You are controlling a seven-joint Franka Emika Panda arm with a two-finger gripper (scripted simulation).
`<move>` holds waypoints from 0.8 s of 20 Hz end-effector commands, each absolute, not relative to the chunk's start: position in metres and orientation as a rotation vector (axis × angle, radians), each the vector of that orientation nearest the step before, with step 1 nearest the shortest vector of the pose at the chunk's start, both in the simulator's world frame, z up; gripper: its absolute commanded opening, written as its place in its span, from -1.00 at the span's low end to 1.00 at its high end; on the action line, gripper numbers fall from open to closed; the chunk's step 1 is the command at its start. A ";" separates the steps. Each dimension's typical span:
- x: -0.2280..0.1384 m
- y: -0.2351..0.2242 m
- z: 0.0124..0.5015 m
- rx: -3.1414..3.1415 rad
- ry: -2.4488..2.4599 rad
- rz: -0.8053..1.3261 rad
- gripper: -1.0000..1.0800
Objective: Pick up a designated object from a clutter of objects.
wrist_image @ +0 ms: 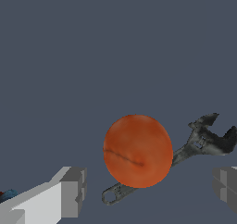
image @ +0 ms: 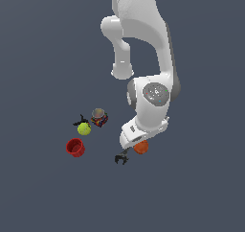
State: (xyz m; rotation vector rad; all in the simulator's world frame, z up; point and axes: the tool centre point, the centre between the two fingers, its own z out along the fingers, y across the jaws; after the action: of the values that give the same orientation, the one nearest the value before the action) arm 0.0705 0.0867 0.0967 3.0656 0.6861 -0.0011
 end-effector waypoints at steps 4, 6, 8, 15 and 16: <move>0.070 0.087 0.079 3.065 0.687 -0.001 0.92; 0.070 0.087 0.068 3.065 0.689 -0.001 0.92; 0.069 0.087 0.058 3.065 0.690 -0.001 0.92; 0.071 0.087 0.047 3.065 0.690 0.000 -1.00; 0.071 0.087 0.047 3.065 0.690 0.000 -1.00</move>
State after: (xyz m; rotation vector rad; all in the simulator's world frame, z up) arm 0.0703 0.0867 0.0478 3.0648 0.6895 -0.0009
